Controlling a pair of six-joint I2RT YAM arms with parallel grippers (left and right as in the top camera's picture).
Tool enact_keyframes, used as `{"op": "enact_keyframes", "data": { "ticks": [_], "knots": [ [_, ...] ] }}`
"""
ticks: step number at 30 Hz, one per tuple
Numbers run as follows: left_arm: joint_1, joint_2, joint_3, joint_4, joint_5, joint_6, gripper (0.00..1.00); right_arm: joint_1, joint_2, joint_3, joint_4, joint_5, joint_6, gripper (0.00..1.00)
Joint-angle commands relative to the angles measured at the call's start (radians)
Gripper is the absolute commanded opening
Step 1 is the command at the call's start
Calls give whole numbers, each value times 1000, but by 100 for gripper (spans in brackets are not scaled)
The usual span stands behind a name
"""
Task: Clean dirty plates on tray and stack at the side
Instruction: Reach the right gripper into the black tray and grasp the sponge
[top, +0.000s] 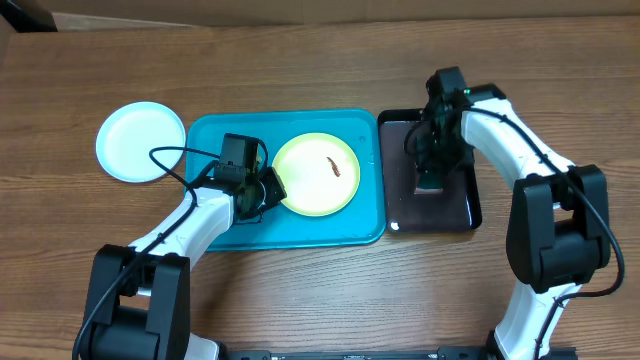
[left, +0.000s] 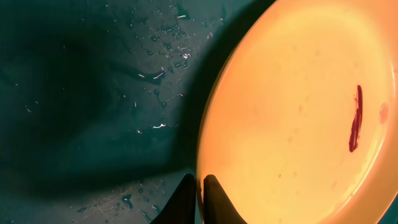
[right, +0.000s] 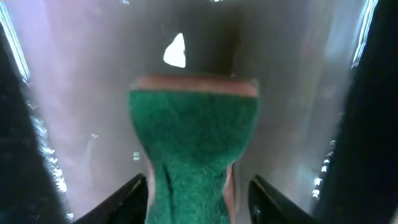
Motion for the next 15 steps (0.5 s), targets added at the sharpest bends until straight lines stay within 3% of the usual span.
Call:
{"op": "enact_keyframes", "data": {
  "ticks": [1,6,8,10,15],
  "knots": [
    [2,9,1,-3,-17,19,8,5,-20,-53,47,-60,2,52],
    [2,9,1,-3,-17,19,8,5,-20,-74,82,-90,2,55],
    [2,9,1,-3,-17,19,8,5,-20,-74,88,-89,2,47],
    [2,9,1,-3,-19,19,8,5,-20,-74,93,-89,2,27],
    [2,9,1,-3,-21,19,9,5,-20,-73,108,-90,2,25]
  ]
}}
